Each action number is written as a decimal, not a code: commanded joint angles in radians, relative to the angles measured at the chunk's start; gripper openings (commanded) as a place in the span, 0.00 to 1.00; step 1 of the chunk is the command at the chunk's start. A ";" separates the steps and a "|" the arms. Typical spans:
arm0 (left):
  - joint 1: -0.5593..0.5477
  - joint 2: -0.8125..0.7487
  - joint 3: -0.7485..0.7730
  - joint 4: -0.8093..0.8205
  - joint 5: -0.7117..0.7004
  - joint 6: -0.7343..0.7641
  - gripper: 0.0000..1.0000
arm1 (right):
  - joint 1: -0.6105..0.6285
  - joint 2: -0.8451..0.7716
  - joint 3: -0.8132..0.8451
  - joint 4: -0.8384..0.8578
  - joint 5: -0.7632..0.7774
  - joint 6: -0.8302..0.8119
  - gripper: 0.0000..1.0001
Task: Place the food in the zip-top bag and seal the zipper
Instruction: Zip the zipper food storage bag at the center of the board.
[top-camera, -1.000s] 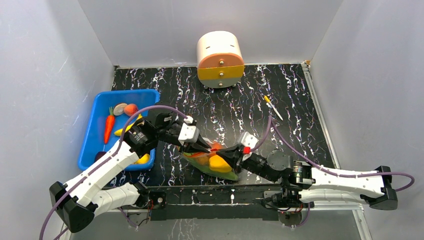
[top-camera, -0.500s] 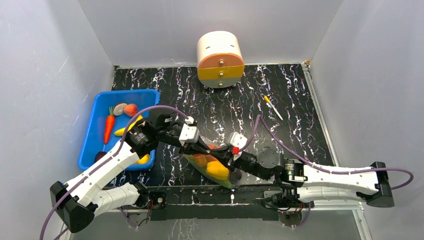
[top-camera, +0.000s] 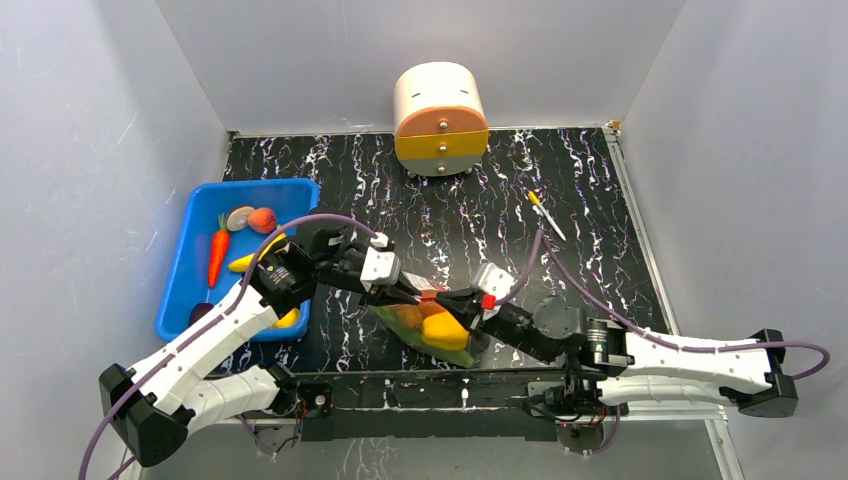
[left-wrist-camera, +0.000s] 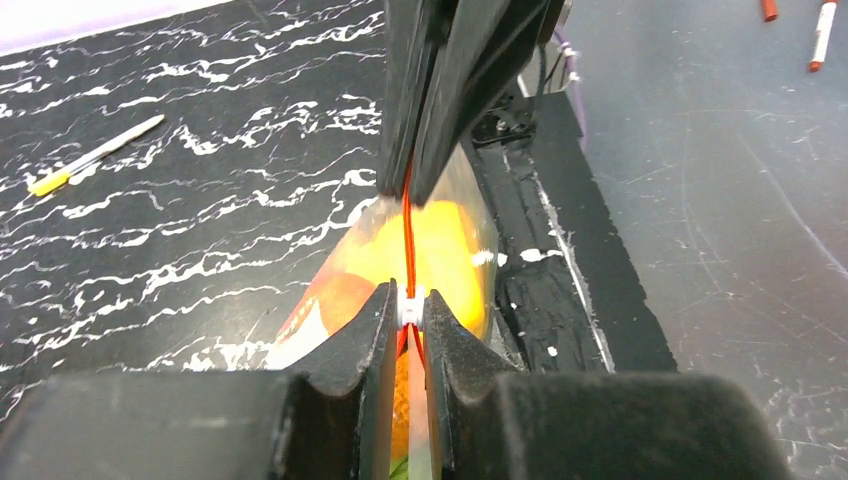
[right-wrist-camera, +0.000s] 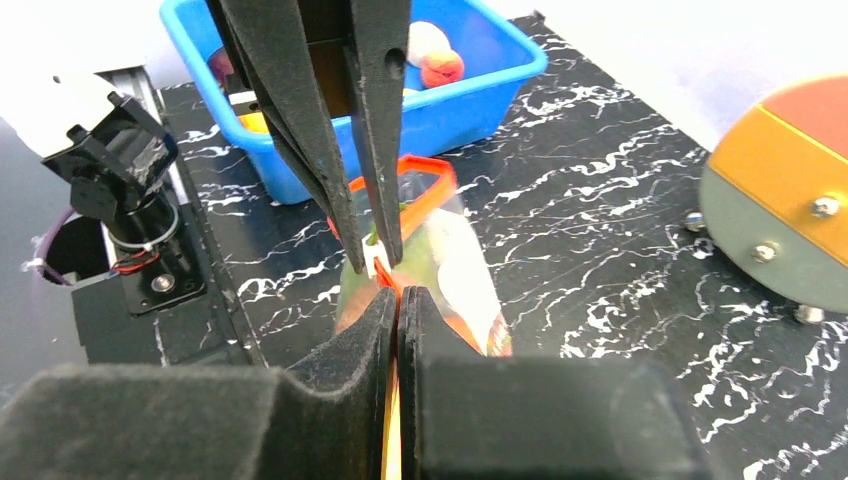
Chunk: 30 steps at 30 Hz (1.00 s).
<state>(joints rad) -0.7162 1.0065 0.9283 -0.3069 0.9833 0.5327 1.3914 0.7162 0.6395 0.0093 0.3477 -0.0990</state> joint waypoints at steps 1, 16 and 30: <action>0.007 -0.023 0.015 -0.067 -0.089 0.023 0.00 | -0.001 -0.085 0.078 0.005 0.108 -0.062 0.00; 0.020 -0.055 0.016 -0.059 -0.150 0.031 0.00 | 0.000 0.029 0.163 -0.123 -0.079 0.012 0.20; 0.020 -0.012 0.056 -0.054 -0.067 0.043 0.00 | 0.000 0.154 0.257 -0.237 -0.025 0.026 0.32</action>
<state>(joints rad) -0.7021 0.9886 0.9314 -0.3756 0.8505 0.5575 1.3922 0.8803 0.8421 -0.2161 0.2752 -0.0772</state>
